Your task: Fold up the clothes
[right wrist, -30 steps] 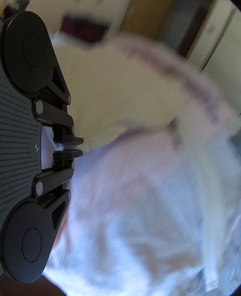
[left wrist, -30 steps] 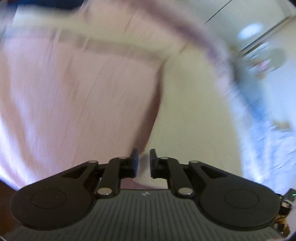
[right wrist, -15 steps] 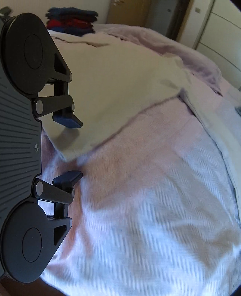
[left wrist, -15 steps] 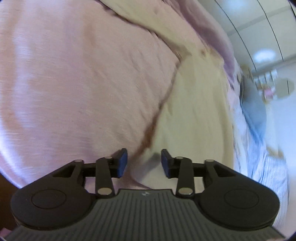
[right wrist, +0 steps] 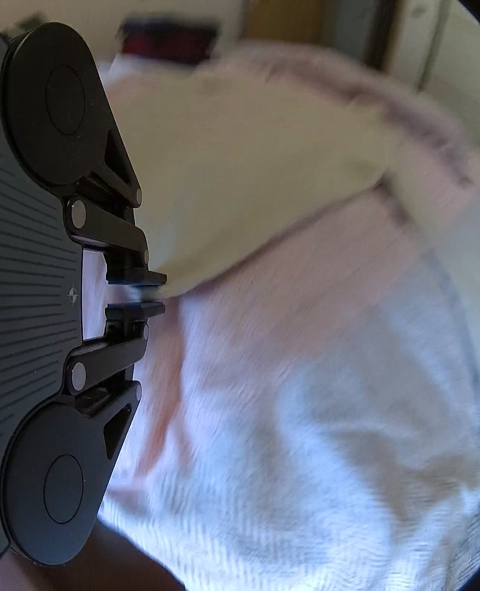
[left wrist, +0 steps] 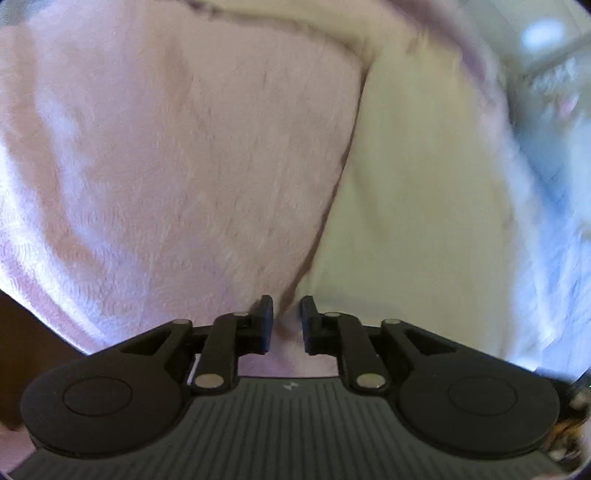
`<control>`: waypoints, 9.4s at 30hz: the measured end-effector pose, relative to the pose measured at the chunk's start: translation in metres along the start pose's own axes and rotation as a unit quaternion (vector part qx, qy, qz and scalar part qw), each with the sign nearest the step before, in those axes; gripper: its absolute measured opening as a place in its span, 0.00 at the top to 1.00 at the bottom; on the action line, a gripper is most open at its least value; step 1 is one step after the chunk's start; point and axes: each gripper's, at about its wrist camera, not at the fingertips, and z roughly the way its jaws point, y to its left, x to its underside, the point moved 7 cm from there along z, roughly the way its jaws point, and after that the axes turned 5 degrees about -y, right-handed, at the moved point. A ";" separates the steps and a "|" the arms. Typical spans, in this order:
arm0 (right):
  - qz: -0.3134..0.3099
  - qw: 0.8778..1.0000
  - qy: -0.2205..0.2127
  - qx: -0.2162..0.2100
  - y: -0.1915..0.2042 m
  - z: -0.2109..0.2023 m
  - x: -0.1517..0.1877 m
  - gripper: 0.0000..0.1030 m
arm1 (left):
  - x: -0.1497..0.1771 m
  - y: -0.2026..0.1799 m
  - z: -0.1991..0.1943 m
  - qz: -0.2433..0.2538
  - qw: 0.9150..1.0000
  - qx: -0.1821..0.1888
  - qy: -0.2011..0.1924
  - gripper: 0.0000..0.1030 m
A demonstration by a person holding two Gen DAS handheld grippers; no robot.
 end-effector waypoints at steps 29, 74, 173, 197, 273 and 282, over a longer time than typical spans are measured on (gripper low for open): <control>0.134 0.988 0.045 -0.057 0.010 0.034 -0.060 0.96 | -0.019 0.006 0.039 -0.102 0.992 0.047 0.058 0.95; -0.190 0.965 -0.048 0.173 0.148 0.123 -0.112 0.70 | -0.249 0.244 -0.051 -0.357 0.871 -0.120 -0.315 0.92; -0.296 0.944 -0.139 -0.049 0.112 0.057 -0.245 0.66 | -0.140 -0.223 0.124 0.094 0.988 -0.032 -0.118 0.91; -0.377 0.909 -0.166 -0.060 0.295 0.230 -0.322 0.69 | -0.376 -0.264 0.261 0.199 0.970 0.039 -0.135 0.85; -0.195 0.977 0.023 0.083 0.005 -0.023 0.053 0.95 | 0.043 -0.080 -0.035 0.081 0.991 -0.105 -0.020 0.90; -0.302 0.951 -0.065 0.016 0.104 -0.129 0.067 0.40 | 0.049 -0.202 -0.126 0.169 0.971 -0.138 -0.101 0.67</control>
